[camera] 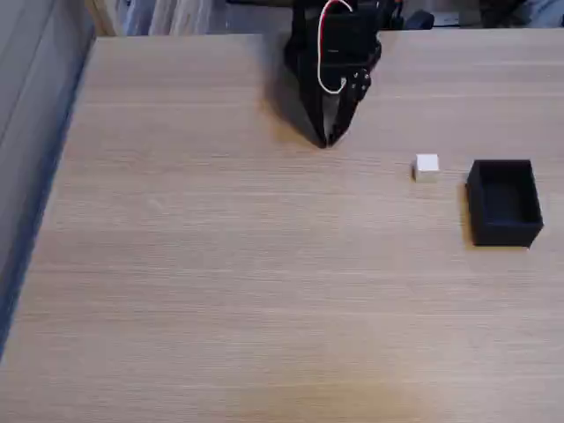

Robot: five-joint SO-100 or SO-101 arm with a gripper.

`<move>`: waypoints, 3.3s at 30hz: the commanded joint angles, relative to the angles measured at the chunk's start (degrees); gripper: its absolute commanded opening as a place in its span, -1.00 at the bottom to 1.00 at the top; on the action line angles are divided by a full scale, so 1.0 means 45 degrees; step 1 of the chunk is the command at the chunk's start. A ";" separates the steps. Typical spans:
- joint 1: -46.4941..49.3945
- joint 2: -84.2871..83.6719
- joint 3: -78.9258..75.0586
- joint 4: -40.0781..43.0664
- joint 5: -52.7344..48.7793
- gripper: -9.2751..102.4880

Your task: Pick a white block and place it in the black box.

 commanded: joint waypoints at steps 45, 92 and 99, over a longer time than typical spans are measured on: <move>-0.0977 -0.0508 -0.0215 0.0000 -0.0195 -0.83; -0.5020 -1.7617 -1.4141 0.1758 0.8164 -0.30; -0.5547 -1.8555 -1.5371 0.2187 0.8691 -0.30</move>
